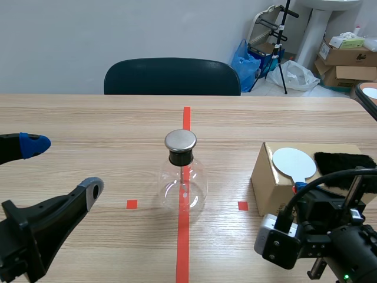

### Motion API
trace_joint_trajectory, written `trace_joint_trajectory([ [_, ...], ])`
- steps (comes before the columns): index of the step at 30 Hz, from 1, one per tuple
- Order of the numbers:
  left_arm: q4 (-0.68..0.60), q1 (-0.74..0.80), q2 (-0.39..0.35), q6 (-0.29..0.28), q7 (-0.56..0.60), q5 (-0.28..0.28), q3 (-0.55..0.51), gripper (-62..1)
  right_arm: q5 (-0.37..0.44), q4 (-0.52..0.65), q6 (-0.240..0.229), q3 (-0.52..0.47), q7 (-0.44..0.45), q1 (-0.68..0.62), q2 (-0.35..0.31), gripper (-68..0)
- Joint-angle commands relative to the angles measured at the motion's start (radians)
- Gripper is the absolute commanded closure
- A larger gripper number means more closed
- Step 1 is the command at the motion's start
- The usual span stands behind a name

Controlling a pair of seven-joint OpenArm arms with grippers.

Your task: Do the electroscope experiment

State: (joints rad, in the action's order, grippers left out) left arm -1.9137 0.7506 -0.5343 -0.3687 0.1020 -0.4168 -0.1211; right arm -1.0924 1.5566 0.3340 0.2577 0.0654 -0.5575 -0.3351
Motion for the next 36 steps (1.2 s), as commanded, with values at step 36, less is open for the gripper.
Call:
trace_joint_trajectory([
  [36,-0.011,-0.006,0.005,-0.001,0.015,-0.006,0.003,-62.3,-0.001,0.006,-0.020,-0.008,0.004,0.011,-0.003,-1.1],
])
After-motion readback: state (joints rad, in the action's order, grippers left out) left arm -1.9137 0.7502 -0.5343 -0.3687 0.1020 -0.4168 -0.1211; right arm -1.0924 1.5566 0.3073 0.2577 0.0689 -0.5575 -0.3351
